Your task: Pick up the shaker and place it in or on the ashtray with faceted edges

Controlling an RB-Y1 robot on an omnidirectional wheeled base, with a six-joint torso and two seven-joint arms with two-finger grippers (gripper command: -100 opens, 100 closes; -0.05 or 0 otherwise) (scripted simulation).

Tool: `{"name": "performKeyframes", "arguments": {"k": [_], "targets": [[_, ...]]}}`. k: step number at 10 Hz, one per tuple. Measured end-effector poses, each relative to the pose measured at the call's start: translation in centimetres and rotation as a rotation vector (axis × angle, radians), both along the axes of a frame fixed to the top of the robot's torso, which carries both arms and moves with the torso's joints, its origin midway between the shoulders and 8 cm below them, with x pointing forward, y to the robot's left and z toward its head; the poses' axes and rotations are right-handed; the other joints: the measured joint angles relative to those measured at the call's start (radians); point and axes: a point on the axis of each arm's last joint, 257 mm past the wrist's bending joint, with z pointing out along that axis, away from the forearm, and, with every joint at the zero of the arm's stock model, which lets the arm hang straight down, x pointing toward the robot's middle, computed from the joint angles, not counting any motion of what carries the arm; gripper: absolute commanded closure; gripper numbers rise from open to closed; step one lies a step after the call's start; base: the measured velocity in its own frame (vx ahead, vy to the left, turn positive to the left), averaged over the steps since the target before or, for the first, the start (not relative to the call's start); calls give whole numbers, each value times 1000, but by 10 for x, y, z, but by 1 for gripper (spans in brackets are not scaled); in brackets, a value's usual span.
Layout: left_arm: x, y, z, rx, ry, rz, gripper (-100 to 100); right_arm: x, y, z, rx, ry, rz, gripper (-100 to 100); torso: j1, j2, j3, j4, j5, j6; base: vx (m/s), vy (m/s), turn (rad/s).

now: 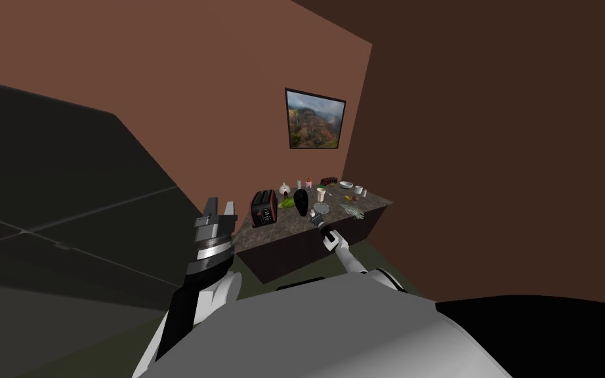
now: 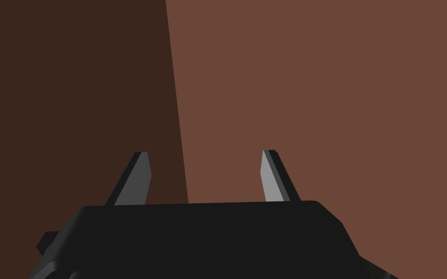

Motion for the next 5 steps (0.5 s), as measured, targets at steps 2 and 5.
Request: {"name": "performKeyframes", "arguments": {"k": [2, 5], "targets": [[0, 0, 0, 0, 0, 0, 0, -5, -5, -3, 6, 1, -8, 100, 0, -1, -1, 0, 0, -1, 61, -1, 185], [0, 0, 0, 0, 0, 0, 0, -25, -14, -7, 25, 0, -26, 100, 1, -2, -1, -1, 1, 0, 44, 1, 79]]}}
